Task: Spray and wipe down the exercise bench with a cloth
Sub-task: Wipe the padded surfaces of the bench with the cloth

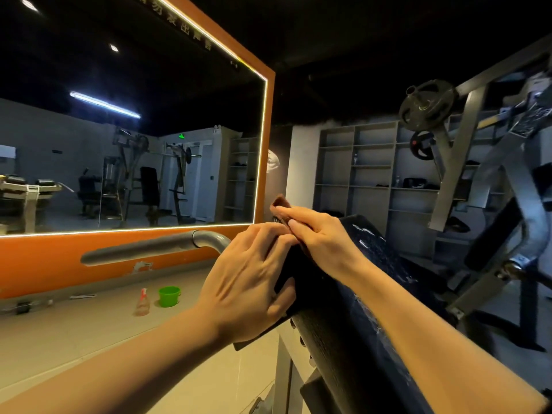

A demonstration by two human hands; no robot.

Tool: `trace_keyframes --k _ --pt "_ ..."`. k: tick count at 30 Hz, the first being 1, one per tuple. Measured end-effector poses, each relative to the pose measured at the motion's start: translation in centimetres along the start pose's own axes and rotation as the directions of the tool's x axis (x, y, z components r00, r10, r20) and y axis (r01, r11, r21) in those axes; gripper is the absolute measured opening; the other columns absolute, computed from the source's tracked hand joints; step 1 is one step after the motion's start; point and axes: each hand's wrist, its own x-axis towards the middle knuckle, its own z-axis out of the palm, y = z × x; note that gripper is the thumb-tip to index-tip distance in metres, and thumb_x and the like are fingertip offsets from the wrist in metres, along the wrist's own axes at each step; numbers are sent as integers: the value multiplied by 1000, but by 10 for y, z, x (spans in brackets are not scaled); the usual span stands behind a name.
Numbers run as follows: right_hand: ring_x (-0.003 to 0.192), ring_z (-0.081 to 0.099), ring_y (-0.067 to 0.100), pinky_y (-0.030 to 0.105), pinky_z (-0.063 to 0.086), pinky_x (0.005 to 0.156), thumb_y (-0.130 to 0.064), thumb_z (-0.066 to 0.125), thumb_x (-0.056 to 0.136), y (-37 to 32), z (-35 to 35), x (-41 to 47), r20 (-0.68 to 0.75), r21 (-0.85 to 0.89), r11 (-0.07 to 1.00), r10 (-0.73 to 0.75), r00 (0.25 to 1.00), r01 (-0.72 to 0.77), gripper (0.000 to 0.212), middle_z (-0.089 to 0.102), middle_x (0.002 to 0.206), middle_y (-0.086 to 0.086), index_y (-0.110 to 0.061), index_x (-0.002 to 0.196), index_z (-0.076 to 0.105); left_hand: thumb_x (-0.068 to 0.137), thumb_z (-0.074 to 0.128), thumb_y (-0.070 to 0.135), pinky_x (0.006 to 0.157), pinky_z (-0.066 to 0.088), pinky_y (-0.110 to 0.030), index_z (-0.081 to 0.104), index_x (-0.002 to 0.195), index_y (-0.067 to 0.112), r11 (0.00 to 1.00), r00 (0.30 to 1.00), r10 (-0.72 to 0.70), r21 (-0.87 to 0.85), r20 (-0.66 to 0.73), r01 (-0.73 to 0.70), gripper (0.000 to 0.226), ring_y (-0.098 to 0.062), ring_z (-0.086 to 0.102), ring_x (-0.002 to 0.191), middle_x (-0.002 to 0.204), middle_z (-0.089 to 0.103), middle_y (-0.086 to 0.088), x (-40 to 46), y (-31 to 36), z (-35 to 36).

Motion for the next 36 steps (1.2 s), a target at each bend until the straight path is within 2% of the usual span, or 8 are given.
trace_keyframes --k 7,12,18,22,28,32,34,36 --pt "129 50 18 34 33 110 -22 45 101 36 -18 10 -81 -215 942 246 966 -258 35 58 137 -1 -25 134 58 87 44 44 87 46 -33 55 119 15 1000 1000 -1 3 29 1 45 -20 52 106 124 55 -4 0 1 -2" --pt "120 51 3 14 36 102 -19 45 102 0 -3 -26 -36 -49 998 -26 999 24 38 57 134 -9 -23 139 51 88 44 44 89 39 -25 55 119 16 1000 1000 15 -1 0 -15 43 -17 51 104 122 55 -3 0 -1 0" --pt "132 46 20 33 32 110 -23 42 102 35 -17 -9 -86 -183 944 265 961 -276 38 53 143 1 -22 139 52 87 44 43 86 42 -30 56 118 15 999 1000 18 32 11 -18 43 -19 50 104 122 55 -4 -1 0 -1" --pt "123 48 7 25 34 107 -33 36 103 0 2 -36 -58 -10 1000 4 998 -4 41 55 136 -6 -22 140 51 87 44 44 86 42 -28 55 118 16 998 1000 23 50 -11 -23 44 -17 48 104 122 54 -4 -1 0 2" --pt "128 48 21 40 33 109 -24 39 103 31 -15 -15 -88 -160 942 284 955 -295 36 55 138 2 -20 134 57 87 44 42 85 44 -32 55 119 15 998 1000 18 58 -10 -18 44 -19 48 105 123 53 -4 -2 0 1" --pt "122 49 9 24 36 106 -26 38 104 -8 3 -43 -36 -15 999 -42 998 41 37 56 134 -3 -19 137 53 87 44 43 85 40 -28 55 117 15 999 1000 18 38 -20 -17 42 -17 48 104 122 54 -4 -2 0 2" --pt "119 51 6 13 35 99 -26 38 102 1 -4 -43 -4 -2 1000 -20 1000 20 39 57 132 -2 -20 138 52 87 44 42 84 39 -27 55 115 15 999 1000 16 43 -18 -15 40 -17 48 103 121 53 -4 -2 1 2" --pt "118 52 18 23 36 97 -21 39 103 16 -14 -27 -29 -87 985 144 989 -146 35 59 129 7 -15 133 57 87 44 40 84 39 -29 55 114 14 998 1000 8 65 -15 -7 39 -18 49 102 121 54 -5 -3 2 1"
